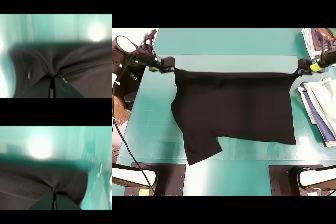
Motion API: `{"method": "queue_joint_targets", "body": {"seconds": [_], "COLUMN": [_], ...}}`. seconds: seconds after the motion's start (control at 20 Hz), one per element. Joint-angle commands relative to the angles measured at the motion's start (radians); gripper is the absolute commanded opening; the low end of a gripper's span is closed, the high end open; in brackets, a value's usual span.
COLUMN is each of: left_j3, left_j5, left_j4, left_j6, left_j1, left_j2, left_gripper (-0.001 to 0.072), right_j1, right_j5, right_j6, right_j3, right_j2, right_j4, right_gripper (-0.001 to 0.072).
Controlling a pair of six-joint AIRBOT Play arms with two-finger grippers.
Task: Fold the shirts.
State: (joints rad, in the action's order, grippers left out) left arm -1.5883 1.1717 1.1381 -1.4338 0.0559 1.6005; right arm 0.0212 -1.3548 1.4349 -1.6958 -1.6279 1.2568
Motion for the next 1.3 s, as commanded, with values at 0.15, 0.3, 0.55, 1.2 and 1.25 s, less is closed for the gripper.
{"method": "queue_joint_targets", "body": {"seconds": [0.15, 0.3, 0.55, 1.2, 1.25], "left_j3": [0.243, 0.264, 0.285, 1.077, 1.102], "left_j5": [0.010, 0.022, 0.071, 0.103, 0.093], "left_j4": [0.011, 0.010, 0.085, -0.029, -0.040], "left_j6": [0.001, -0.008, -0.017, 0.002, 0.004], "left_j1": [0.001, 0.001, 0.001, 0.001, 0.001], "left_j2": [0.001, -0.001, -0.138, -0.686, -0.684], "left_gripper": [0.0029, 0.0417, 0.0520, 0.0520, 0.0520], "right_j1": [-0.002, 0.001, 0.001, 0.001, 0.001], "right_j5": [0.100, 0.115, 0.032, 0.046, 0.045], "right_j6": [-0.003, -0.003, -0.005, -0.023, -0.023], "right_j3": [0.306, 0.351, 0.367, 0.631, 0.632], "right_j2": [0.080, 0.101, 0.206, 0.536, 0.536], "right_j4": [-0.021, -0.087, -0.085, -0.089, -0.089], "right_gripper": [0.0015, 0.0186, 0.0371, 0.0283, 0.0283]}}
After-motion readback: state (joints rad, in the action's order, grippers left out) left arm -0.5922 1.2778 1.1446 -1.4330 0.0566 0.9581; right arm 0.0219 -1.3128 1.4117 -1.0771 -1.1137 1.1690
